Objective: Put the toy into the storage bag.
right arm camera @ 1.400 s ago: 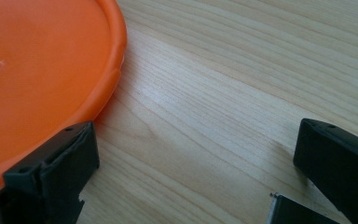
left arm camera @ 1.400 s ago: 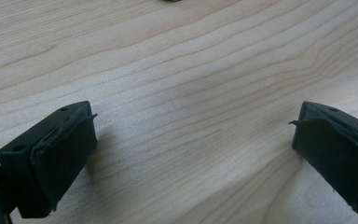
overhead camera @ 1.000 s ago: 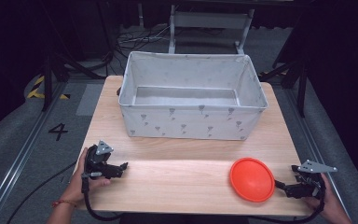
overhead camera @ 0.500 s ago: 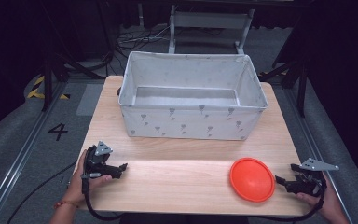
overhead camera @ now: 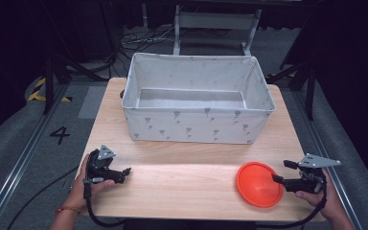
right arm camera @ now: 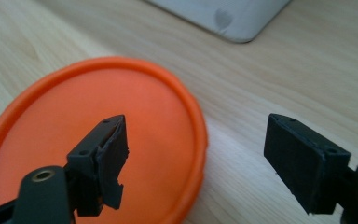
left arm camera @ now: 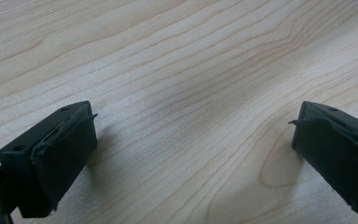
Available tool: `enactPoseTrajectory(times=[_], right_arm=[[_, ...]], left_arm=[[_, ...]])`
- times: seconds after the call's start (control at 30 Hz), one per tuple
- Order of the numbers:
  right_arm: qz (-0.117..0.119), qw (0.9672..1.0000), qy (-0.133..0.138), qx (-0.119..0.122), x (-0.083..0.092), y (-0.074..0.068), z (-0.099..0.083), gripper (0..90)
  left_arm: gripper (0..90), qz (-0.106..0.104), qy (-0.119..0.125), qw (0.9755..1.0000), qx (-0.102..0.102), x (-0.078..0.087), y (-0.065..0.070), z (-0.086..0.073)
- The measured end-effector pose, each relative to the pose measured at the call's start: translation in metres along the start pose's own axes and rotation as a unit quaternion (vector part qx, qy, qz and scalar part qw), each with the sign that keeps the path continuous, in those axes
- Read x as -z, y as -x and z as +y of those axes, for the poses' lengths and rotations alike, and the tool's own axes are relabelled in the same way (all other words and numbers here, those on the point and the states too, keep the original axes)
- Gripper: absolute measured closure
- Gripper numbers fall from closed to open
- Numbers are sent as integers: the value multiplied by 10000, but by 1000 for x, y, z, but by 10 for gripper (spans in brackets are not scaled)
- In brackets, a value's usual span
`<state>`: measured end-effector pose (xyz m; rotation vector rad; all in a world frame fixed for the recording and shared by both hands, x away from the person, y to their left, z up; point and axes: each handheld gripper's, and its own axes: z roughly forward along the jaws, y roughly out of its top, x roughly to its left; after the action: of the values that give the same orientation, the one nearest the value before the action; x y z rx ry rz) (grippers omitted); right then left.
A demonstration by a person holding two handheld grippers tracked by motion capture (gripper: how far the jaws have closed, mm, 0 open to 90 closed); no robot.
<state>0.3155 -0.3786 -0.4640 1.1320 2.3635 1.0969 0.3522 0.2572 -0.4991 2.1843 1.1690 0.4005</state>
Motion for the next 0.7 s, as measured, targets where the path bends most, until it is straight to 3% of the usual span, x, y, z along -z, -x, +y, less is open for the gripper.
enactPoseTrajectory(times=[0.13, 0.2, 0.37, 0.5, 0.7], right_arm=[[130, 9981, -593, 112, -26, -2, 4, 214], [169, 9973, -711, 62, -32, 0, 5, 214], [248, 9955, -918, 24, -42, 1, 4, 174], [244, 9950, -953, 168, -43, -7, 2, 147], [258, 9955, -894, 161, -41, -15, -1, 172]], left_arm=[[2, 5, 8, 10000, -4, 0, 0, 0], [2, 6, 5, 10000, -4, 0, 0, 0], [2, 1, 3, 10000, -1, 0, 0, 0], [2, 3, 4, 10000, -7, 0, 0, 0], [2, 4, 4, 10000, -8, 0, 0, 0]])
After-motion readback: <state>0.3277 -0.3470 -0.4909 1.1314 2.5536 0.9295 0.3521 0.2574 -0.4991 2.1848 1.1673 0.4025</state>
